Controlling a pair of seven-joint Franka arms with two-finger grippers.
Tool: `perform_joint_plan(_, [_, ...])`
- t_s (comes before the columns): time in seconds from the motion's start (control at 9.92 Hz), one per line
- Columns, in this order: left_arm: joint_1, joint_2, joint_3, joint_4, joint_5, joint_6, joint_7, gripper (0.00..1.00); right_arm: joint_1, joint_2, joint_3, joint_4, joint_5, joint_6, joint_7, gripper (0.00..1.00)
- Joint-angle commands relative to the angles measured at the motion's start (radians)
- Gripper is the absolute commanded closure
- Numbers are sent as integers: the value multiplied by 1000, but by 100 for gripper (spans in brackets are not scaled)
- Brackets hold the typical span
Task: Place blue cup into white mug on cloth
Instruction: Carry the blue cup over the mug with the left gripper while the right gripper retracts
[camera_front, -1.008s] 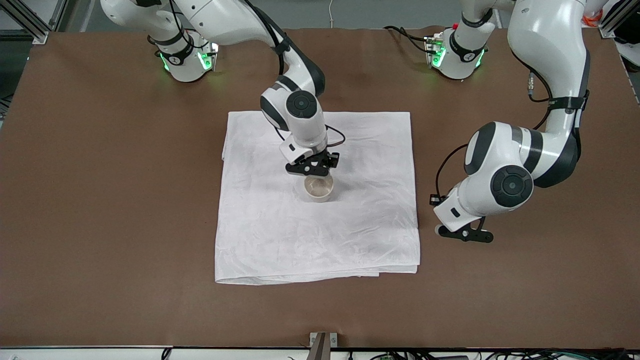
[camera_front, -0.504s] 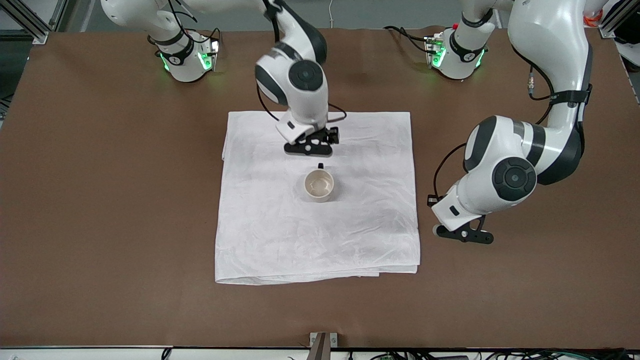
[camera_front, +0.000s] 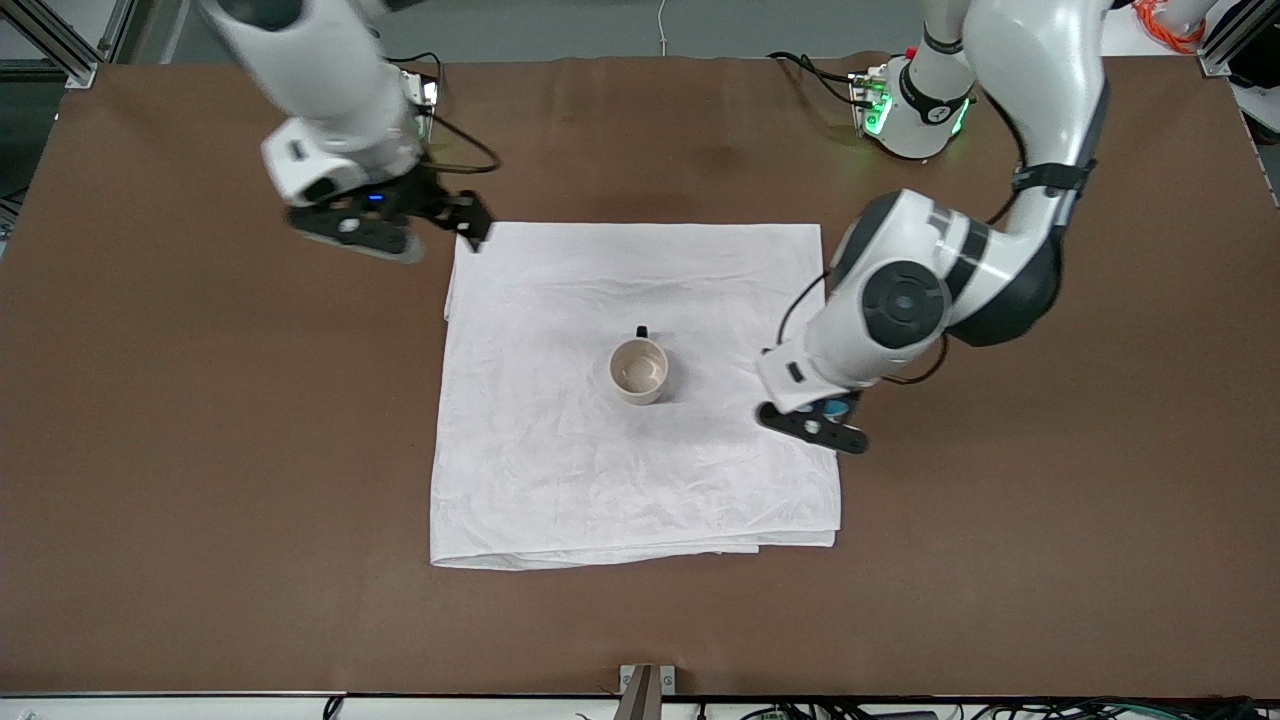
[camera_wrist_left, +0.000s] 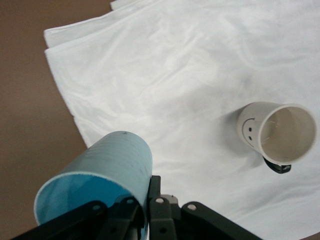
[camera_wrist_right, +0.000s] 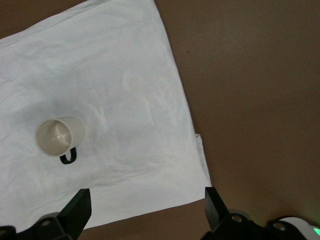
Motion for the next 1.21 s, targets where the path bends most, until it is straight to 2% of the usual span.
perform_joint_plan(0.0, [-106, 94, 8, 122, -5, 2, -6, 100, -223, -9, 20, 16, 6, -75, -305, 0])
perform_joint_plan(0.2, [-169, 131, 2, 146, -5, 60, 0, 100, -440, -8, 20, 83, 18, -144, -659, 0])
perform_joint_plan(0.3, [-221, 149, 13, 148, -5, 88, -6, 100, -500, -6, 22, 112, 17, -182, -783, 0])
perform_joint_plan(0.4, [-245, 157, 19, 148, -3, 105, -6, 100, -511, -8, 23, 122, 5, -187, -837, 0])
perform_joint_plan(0.71, [-312, 169, 27, 142, 8, 140, -5, 100, -502, -6, 32, 178, 6, -187, -831, 0])
perform_joint_plan(0.91, [-314, 180, 27, 139, 17, 140, 1, 100, -464, -3, 34, 185, -27, -173, -833, 0])
perform_joint_plan(1.01, [-318, 183, 27, 139, 49, 140, -3, 100, -472, -2, 66, 183, -63, -170, -833, 0])
perform_joint_plan(1.11, [-332, 186, 27, 137, 72, 140, -6, 100, -496, -2, 87, 185, -60, -172, -842, 0])
